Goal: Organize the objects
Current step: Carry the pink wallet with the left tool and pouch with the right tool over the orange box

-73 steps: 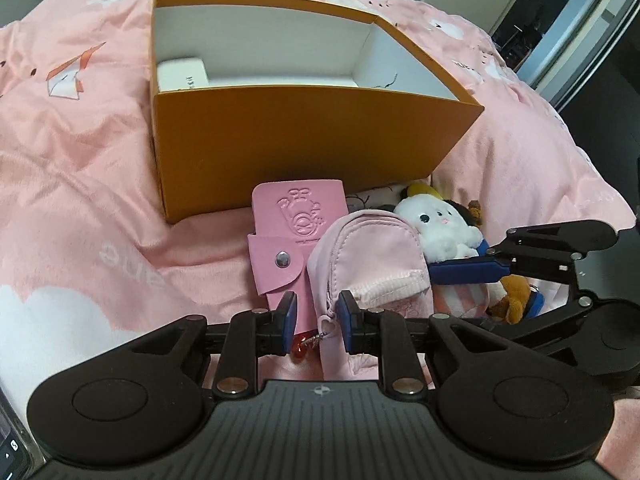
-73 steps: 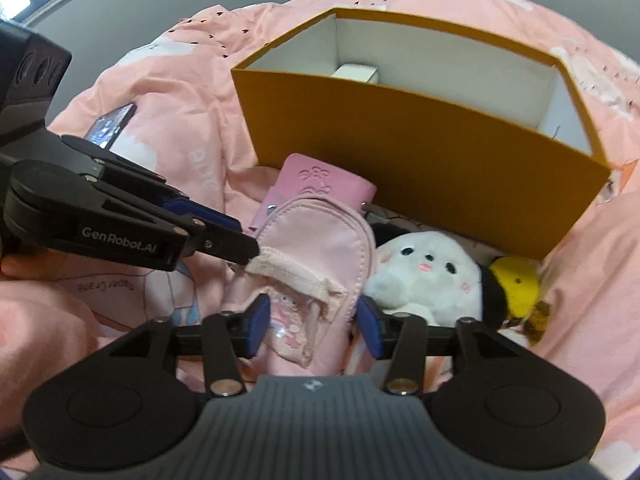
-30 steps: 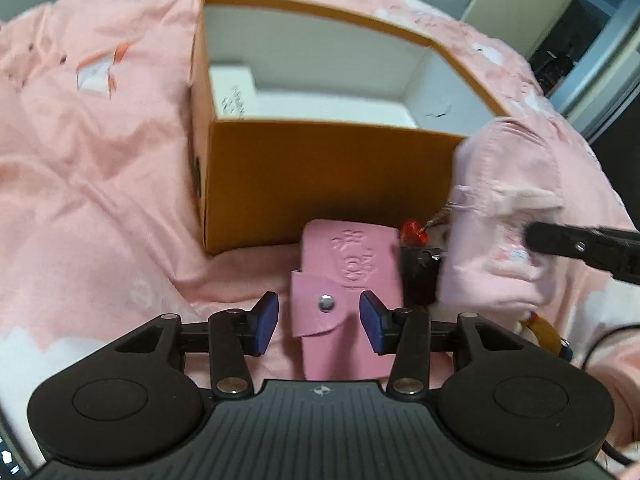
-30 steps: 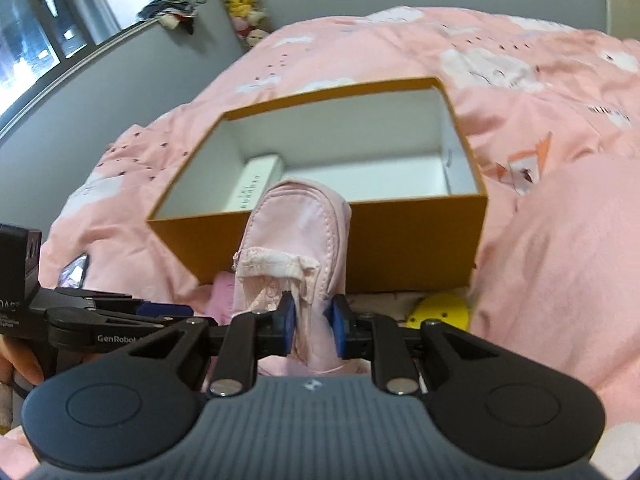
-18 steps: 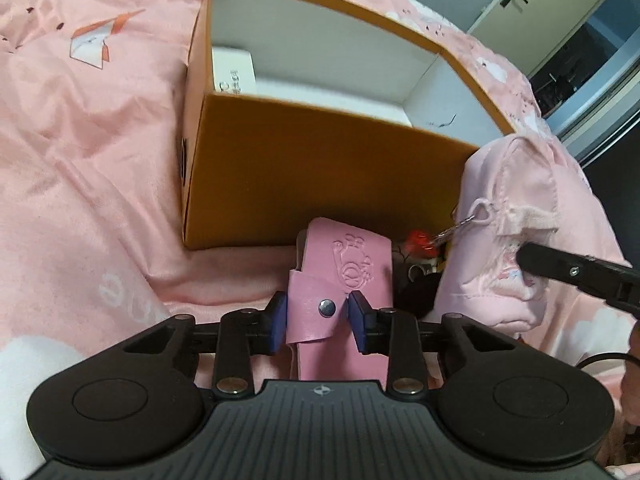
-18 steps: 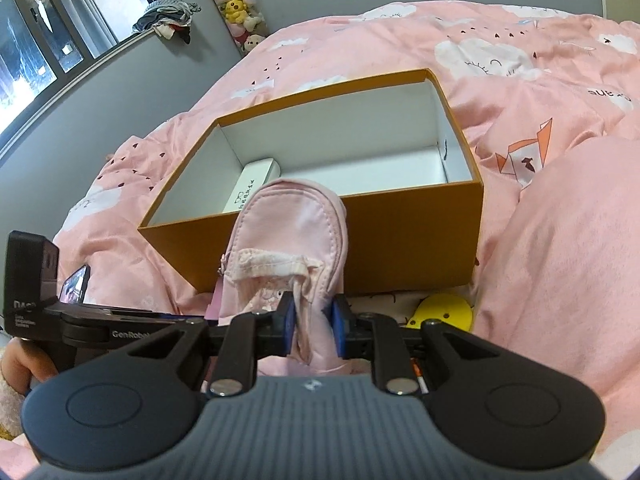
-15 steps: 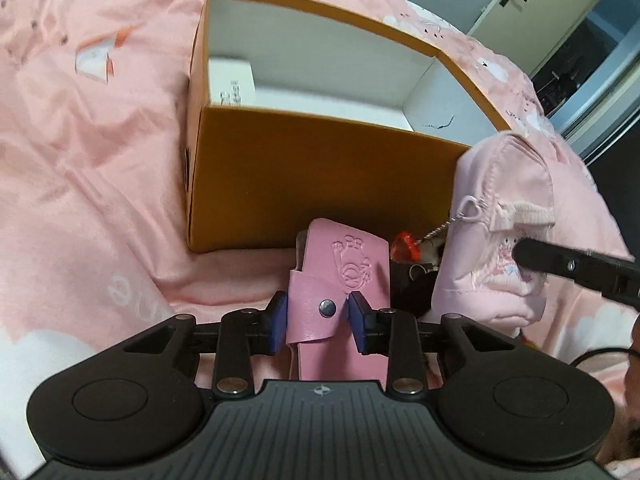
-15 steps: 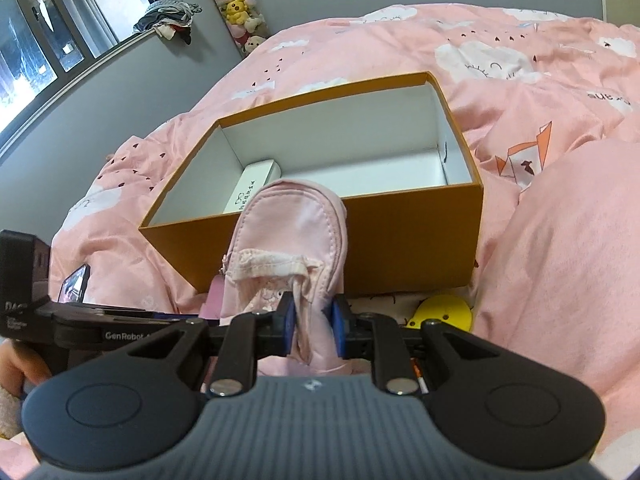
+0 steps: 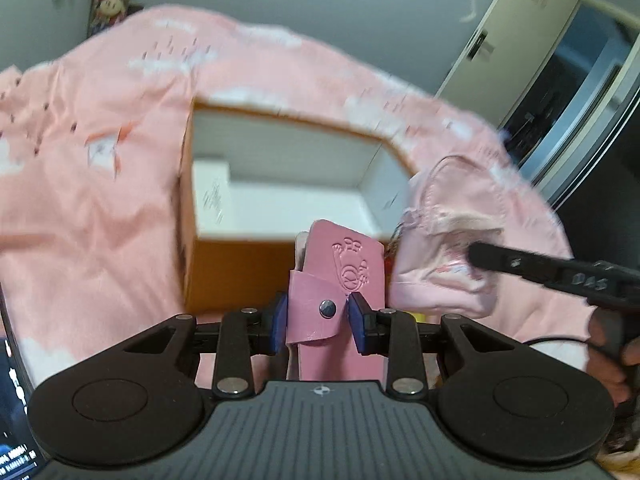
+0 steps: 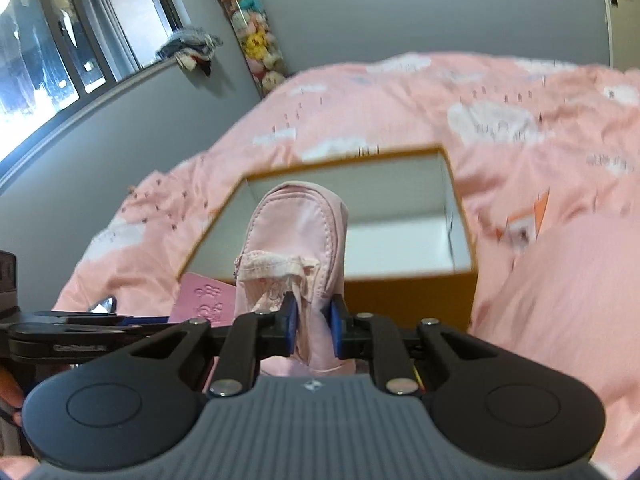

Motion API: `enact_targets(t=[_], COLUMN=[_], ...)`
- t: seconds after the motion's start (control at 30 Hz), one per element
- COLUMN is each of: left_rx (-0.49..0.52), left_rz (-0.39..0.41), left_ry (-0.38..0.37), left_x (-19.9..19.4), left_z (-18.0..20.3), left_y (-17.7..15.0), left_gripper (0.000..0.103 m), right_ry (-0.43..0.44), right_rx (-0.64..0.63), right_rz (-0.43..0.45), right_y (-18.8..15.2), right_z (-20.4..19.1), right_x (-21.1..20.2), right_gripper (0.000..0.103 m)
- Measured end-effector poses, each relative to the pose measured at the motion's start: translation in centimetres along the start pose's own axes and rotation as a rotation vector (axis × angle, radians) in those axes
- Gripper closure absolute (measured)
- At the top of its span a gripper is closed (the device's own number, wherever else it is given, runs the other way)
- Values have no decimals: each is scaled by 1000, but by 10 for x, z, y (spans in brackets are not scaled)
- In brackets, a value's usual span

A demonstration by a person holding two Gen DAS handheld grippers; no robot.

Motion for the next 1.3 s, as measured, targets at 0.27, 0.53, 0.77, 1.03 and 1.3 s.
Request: enact_targets(t=[0.27,0.53,0.77,1.03,1.3], left_rx=[-4,-59,-140,-194,-157], left_rz=[127,23,-151,-268,-337], left_ry=[-21,22,121,212,286], left_x=[-7,65,153,206,230], left_z=[17,-4,-45,-75,-79], left_y=[69,105,110,90,80], left_gripper=[67,67,67,66,66], right_ry=[-10,-81,-109,-92,-83], right_rx=[-35,-31,-31,-21,-16], right_rz=[119,108,19,-69,-115], right_y=[56,81,79,69,60], right_z=[-1,20,43,63,70], right_x=[-7,34,85,132,155], right_gripper=[86,86,86,86,86])
Point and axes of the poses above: each gripper's, at about its wrist camera, not at the fingertips, and x roughly the way its jaws point, z to its right, y to its top, the point moved 8 cm from there along x, roughly the way its jaws point, and after that the axes turned 5 degrees about z, right-handed, at the moved point
